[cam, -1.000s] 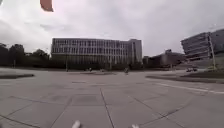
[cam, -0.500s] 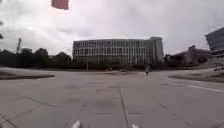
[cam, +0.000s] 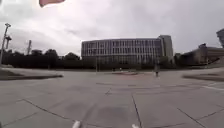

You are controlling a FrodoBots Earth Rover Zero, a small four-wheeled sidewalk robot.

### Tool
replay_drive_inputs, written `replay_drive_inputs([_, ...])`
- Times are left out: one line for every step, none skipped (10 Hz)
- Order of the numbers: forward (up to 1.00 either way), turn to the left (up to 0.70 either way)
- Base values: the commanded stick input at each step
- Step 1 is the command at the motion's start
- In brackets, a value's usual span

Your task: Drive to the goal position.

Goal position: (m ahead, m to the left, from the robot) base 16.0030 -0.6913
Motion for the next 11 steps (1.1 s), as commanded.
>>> replay_drive_inputs([0.70, 0.00])
replay_drive_inputs([0.70, 0.00])
replay_drive_inputs([0.70, 0.00])
replay_drive_inputs([0.70, 0.00])
replay_drive_inputs([0.70, 0.00])
replay_drive_inputs([0.70, 0.00])
replay_drive_inputs([0.70, 0.00])
replay_drive_inputs([0.70, 0.00])
replay_drive_inputs([0.70, 0.00])
replay_drive_inputs([0.70, 0.00])
replay_drive_inputs([0.70, 0.00])
